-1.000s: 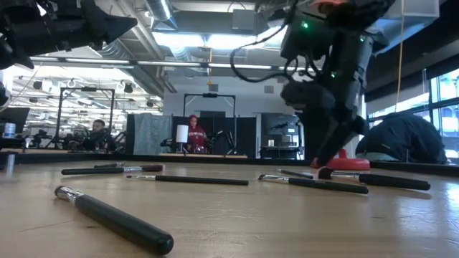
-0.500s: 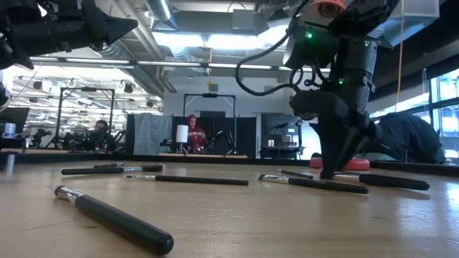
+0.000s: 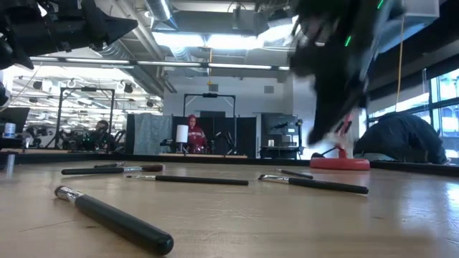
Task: Put items in baskets/containers
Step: Put the black powder brush into the yellow pen organizer, then put the black liner brush into the yellow pen organizer
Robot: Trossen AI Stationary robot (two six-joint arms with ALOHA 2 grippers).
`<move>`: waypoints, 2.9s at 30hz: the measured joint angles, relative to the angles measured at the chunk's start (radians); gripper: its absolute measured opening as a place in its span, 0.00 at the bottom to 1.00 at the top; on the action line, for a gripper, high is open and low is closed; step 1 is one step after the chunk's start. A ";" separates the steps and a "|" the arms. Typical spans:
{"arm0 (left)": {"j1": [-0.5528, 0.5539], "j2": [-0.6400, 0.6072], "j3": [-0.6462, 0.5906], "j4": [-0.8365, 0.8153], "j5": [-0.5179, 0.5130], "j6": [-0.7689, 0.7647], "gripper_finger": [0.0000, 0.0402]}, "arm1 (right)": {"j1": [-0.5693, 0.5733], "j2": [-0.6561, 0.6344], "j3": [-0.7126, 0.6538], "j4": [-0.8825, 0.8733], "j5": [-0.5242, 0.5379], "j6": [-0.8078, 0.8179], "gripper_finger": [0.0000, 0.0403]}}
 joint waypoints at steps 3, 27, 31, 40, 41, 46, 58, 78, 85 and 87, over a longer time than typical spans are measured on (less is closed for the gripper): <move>0.000 0.000 0.000 -0.005 0.000 0.000 0.01 | 0.114 -0.102 0.045 -0.087 0.056 -0.014 0.02; 0.000 0.000 0.000 -0.021 0.030 -0.045 0.01 | 0.929 -0.279 0.070 -0.249 0.632 0.286 0.05; 0.000 0.000 0.000 -0.022 0.030 -0.045 0.01 | 0.947 -0.205 0.069 -0.252 0.630 0.323 0.08; 0.000 0.000 0.000 -0.022 0.022 -0.044 0.01 | 0.957 -0.217 0.069 -0.273 0.555 0.532 0.22; 0.000 0.000 0.000 -0.022 0.019 -0.039 0.01 | 0.957 -0.228 0.069 -0.273 0.545 0.544 0.25; 0.000 0.000 0.000 -0.022 0.018 -0.021 0.02 | 0.929 -0.278 0.069 -0.288 0.520 0.583 0.40; 0.000 0.000 0.000 -0.029 0.019 -0.029 0.01 | 0.478 -0.245 0.069 -0.370 0.454 0.559 0.49; 0.001 0.000 0.000 -0.006 -0.031 0.053 0.01 | -0.258 0.210 0.069 0.101 0.204 0.079 0.38; 0.001 0.000 0.000 -0.006 -0.031 0.060 0.02 | -0.353 0.275 0.069 0.167 0.137 0.023 0.32; 0.001 0.000 0.000 -0.006 -0.031 0.068 0.02 | -0.362 0.277 0.069 0.194 0.115 0.011 0.31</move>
